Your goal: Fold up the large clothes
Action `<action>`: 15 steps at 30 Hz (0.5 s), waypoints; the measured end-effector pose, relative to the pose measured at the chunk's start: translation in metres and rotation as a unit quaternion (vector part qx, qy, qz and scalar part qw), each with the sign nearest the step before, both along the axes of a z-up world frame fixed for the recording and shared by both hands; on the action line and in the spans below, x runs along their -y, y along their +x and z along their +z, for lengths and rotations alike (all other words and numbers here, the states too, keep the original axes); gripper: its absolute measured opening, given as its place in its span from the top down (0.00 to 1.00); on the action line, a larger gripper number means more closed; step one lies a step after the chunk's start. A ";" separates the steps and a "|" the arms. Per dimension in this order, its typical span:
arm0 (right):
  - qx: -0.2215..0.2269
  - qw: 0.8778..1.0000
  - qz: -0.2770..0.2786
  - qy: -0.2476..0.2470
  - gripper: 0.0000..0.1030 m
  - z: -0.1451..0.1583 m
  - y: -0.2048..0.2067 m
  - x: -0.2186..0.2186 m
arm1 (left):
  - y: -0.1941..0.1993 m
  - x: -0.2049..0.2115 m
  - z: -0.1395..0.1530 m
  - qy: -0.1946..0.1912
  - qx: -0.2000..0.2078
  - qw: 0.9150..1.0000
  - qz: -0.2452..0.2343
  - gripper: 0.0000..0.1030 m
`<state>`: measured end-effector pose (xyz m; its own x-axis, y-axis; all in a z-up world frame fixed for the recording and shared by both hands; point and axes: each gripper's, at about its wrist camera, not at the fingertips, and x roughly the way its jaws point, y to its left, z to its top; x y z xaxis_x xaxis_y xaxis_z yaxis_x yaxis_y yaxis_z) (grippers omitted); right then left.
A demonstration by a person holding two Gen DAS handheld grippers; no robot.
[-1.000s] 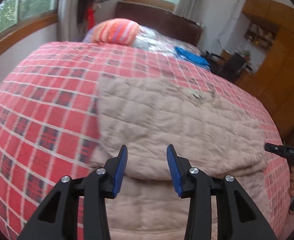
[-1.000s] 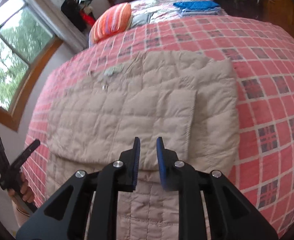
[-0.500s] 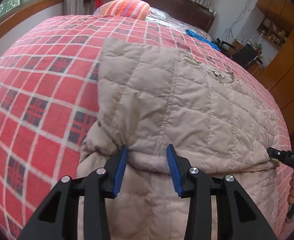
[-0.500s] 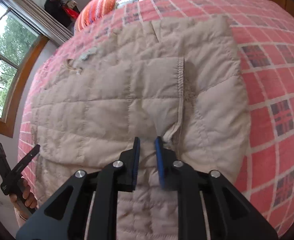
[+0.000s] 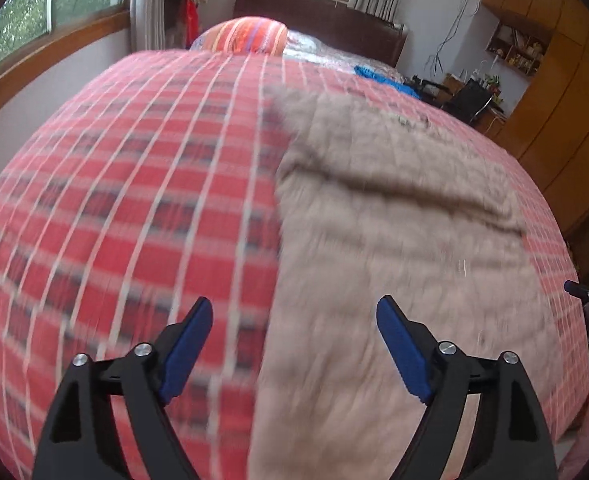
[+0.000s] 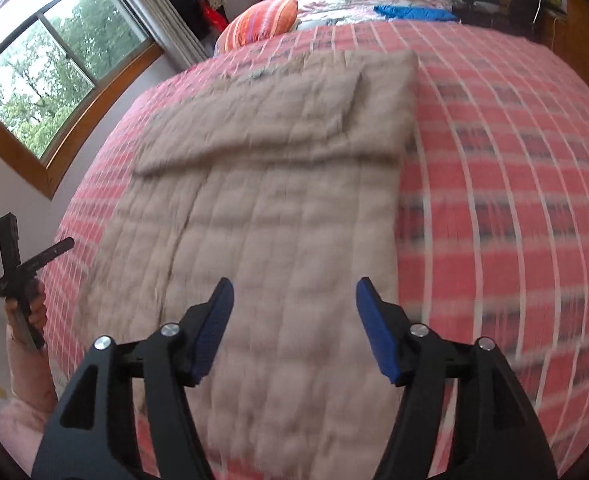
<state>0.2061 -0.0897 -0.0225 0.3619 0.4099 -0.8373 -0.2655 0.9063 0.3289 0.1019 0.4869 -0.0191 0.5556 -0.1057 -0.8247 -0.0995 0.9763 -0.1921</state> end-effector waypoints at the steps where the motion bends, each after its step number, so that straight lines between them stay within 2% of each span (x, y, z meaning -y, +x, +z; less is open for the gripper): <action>1: -0.003 1.000 -0.002 -0.005 0.34 -0.004 -0.011 0.001 | -0.012 -0.003 -0.003 0.000 -0.005 1.000 0.002 0.18; 5: -0.020 1.000 -0.011 -0.008 0.28 -0.021 -0.047 0.017 | -0.058 -0.008 -0.019 0.000 -0.020 1.000 0.001 0.18; 8: -0.030 0.999 -0.022 -0.005 0.28 -0.031 -0.064 0.028 | -0.074 -0.009 -0.028 0.003 -0.028 1.000 0.009 0.18; 15: -0.057 0.998 -0.037 0.011 0.27 -0.056 -0.081 0.043 | -0.096 -0.002 -0.051 -0.042 -0.040 0.998 0.002 0.18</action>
<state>0.1249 -0.1325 -0.0787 0.2938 0.4038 -0.8664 -0.1584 0.9144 0.3724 0.0063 0.4890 -0.0703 0.4881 -0.1740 -0.8552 -0.1225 0.9565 -0.2646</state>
